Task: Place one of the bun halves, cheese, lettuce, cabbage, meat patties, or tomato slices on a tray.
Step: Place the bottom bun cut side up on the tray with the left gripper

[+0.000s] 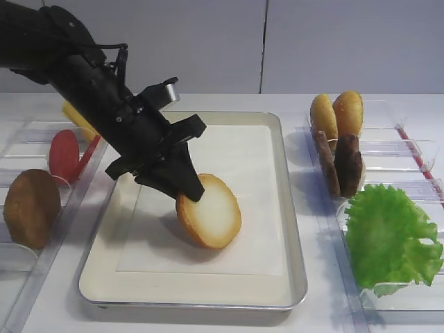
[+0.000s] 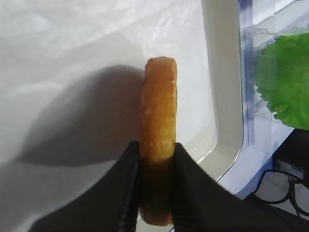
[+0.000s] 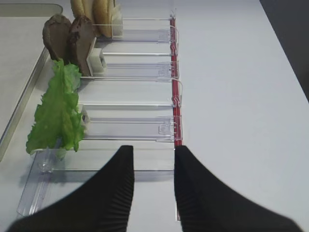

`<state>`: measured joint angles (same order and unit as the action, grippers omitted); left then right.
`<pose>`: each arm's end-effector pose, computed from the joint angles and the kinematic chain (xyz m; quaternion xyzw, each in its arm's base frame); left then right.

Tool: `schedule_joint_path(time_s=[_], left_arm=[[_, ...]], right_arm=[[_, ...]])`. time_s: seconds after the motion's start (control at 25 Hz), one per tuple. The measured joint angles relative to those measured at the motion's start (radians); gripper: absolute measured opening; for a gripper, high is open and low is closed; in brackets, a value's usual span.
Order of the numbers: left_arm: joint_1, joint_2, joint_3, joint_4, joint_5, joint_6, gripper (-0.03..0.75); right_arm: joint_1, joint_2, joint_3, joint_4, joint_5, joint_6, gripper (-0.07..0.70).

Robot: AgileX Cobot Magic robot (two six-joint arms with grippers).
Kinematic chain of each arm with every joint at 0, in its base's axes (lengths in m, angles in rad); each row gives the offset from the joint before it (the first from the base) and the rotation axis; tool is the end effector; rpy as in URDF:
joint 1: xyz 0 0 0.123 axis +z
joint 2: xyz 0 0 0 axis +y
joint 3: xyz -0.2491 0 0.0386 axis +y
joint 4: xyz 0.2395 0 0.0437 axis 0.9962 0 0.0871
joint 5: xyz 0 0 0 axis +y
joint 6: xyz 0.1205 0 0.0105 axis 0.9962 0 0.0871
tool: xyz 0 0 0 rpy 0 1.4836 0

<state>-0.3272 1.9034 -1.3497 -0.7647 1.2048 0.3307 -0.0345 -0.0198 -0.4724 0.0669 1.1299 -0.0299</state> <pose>0.3030 -0.1854 0.1648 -0.1566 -0.9257 0.3413 0.0460 0.0438 0.0058 0.2453 -0.0003 0.8722 0.0176 0.4889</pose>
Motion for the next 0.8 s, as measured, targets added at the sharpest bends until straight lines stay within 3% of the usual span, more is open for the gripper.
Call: schedule_joint_path(time_s=[0.24,0.52,0.8], left_arm=[[0.000,0.009,-0.005,0.013,0.000,-0.009,0.120],[-0.001,0.013,-0.005,0.051,0.000,-0.039,0.313],[-0.002,0.016,-0.072,0.177,0.000,-0.134,0.365]], right_arm=[[0.000,0.000,0.000,0.000,0.000,0.000,0.249],[0.000,0.000,0.000,0.000,0.000,0.000,0.249],[0.000,0.000,0.000,0.000,0.000,0.000,0.249]])
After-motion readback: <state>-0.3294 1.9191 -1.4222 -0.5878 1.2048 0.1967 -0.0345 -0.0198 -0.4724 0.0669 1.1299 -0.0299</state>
